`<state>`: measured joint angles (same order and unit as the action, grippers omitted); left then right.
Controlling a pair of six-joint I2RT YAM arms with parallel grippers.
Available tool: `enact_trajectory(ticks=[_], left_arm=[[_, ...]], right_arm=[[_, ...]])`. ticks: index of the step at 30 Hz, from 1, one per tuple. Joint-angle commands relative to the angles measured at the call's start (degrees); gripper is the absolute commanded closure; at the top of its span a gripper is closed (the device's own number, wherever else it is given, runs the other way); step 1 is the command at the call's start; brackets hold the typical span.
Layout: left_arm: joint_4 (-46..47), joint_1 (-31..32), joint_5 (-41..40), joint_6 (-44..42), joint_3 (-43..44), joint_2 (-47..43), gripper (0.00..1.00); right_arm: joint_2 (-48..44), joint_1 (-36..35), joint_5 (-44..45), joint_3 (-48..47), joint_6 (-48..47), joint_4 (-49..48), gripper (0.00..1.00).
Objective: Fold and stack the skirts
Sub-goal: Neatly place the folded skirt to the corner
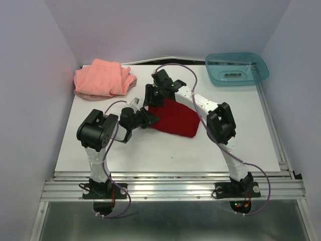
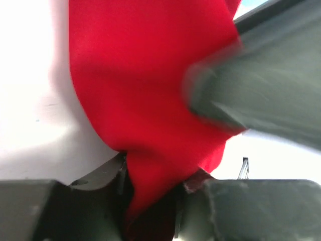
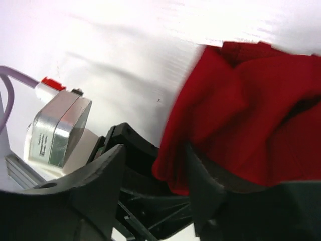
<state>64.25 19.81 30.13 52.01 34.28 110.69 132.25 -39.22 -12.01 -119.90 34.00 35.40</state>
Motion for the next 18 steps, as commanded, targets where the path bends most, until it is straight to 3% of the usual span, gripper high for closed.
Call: enact_trajectory(ticks=[1,4,7,13,15,18], left_arm=[[-5.1,-0.4,-3.2,-3.0,2.3,-2.0,0.99],[-11.0,-1.0,-4.4,-5.3,3.1,-4.9,1.0],[-18.3,-1.9,-6.0,-8.6,4.6,-7.4,1.0],[-33.0,-4.9,-12.9,-16.1,10.1,-9.7,1.0],[-36.5,-5.4,-14.6,-18.0,12.5,-9.7,1.0],[-41.1,-5.4,-17.5,-21.1,15.1,-9.9,1.0]], right_arm=[[-6.0,2.1,0.4,-1.7,-2.3,-3.1,0.36],[-10.7,7.1,4.1,1.4,-5.2,-3.3,0.19],[-15.7,14.2,5.8,6.8,-6.2,-3.7,0.14],[-31.0,25.3,2.5,32.4,-3.2,-7.8,0.1],[-37.5,26.8,-2.0,45.1,3.8,-14.4,0.09],[-41.6,26.8,-6.2,57.9,6.7,-19.0,0.05]])
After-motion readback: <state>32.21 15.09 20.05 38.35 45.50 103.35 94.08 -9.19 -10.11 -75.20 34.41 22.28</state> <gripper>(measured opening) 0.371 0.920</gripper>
